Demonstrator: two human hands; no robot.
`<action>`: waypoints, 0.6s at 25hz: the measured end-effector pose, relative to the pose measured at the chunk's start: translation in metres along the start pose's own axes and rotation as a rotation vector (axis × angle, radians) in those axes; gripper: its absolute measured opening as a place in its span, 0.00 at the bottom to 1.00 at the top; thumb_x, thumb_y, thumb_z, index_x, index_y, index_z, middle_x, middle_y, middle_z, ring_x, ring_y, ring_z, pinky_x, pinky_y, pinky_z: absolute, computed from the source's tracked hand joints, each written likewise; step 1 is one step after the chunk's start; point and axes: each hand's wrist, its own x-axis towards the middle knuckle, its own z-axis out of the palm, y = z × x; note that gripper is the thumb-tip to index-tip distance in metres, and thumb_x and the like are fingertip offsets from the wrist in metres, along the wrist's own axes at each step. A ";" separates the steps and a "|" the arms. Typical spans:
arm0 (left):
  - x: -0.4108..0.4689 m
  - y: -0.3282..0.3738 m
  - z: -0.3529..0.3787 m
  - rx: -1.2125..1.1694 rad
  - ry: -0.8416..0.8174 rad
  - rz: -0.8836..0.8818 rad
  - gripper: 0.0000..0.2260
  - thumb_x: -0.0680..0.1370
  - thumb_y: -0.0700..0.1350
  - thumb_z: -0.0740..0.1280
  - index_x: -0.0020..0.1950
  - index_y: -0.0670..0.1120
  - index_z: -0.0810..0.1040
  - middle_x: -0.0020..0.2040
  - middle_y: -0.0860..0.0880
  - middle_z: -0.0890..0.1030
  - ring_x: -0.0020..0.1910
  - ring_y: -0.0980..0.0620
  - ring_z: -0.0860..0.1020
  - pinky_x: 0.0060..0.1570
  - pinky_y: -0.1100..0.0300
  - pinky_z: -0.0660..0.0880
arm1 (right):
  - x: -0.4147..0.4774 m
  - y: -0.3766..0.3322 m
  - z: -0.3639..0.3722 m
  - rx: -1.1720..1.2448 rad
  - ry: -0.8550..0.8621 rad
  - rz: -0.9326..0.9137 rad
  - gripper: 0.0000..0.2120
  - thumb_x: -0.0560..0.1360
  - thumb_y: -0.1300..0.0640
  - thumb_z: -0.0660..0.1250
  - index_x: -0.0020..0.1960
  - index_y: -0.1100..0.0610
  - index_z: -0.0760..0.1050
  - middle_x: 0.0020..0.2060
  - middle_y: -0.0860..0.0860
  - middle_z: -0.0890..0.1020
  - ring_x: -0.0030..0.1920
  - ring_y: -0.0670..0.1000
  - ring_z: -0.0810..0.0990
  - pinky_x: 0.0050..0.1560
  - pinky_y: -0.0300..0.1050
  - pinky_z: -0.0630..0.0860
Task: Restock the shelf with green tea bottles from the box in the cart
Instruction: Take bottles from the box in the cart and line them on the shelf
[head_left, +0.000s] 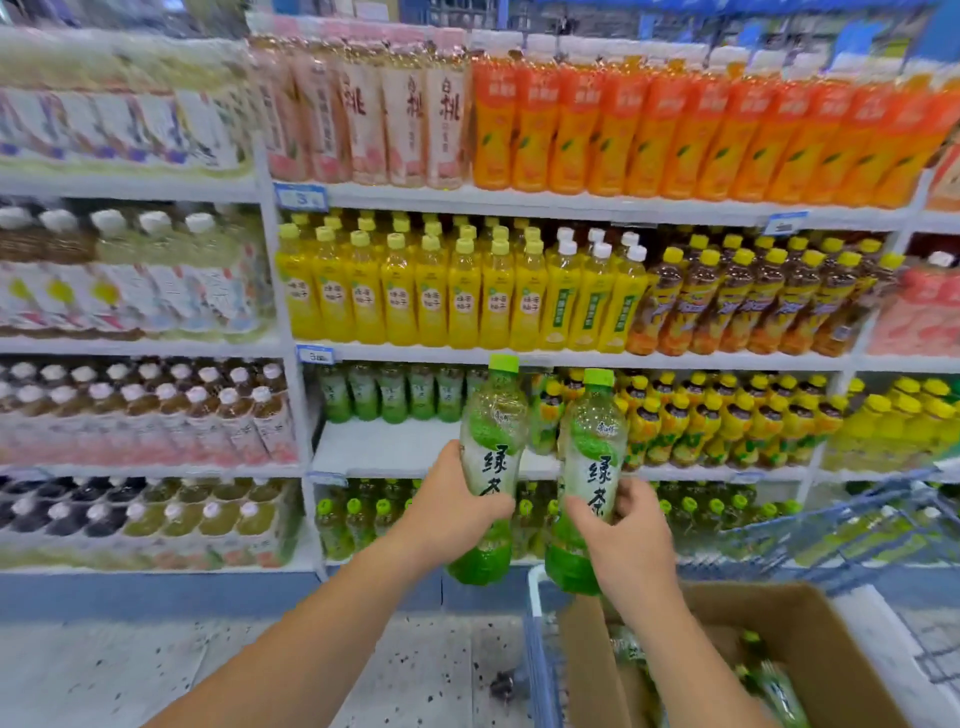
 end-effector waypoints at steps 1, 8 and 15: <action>-0.004 0.000 -0.016 -0.010 0.029 0.013 0.22 0.66 0.46 0.74 0.54 0.58 0.70 0.50 0.51 0.82 0.40 0.60 0.82 0.33 0.66 0.78 | -0.001 -0.010 0.013 0.012 -0.019 -0.018 0.21 0.70 0.43 0.75 0.59 0.46 0.73 0.52 0.43 0.81 0.52 0.45 0.80 0.50 0.50 0.79; -0.006 -0.025 -0.127 -0.139 0.168 0.065 0.25 0.66 0.43 0.74 0.60 0.56 0.72 0.51 0.52 0.83 0.45 0.57 0.83 0.43 0.58 0.81 | 0.003 -0.065 0.124 0.020 -0.104 -0.119 0.24 0.70 0.46 0.77 0.61 0.48 0.70 0.53 0.43 0.80 0.49 0.41 0.79 0.45 0.38 0.76; 0.035 -0.081 -0.248 -0.071 0.164 0.103 0.27 0.65 0.40 0.75 0.59 0.60 0.73 0.53 0.51 0.81 0.48 0.55 0.83 0.44 0.58 0.82 | 0.018 -0.070 0.255 0.033 -0.124 -0.042 0.18 0.70 0.53 0.77 0.54 0.41 0.72 0.44 0.37 0.83 0.42 0.33 0.80 0.38 0.31 0.75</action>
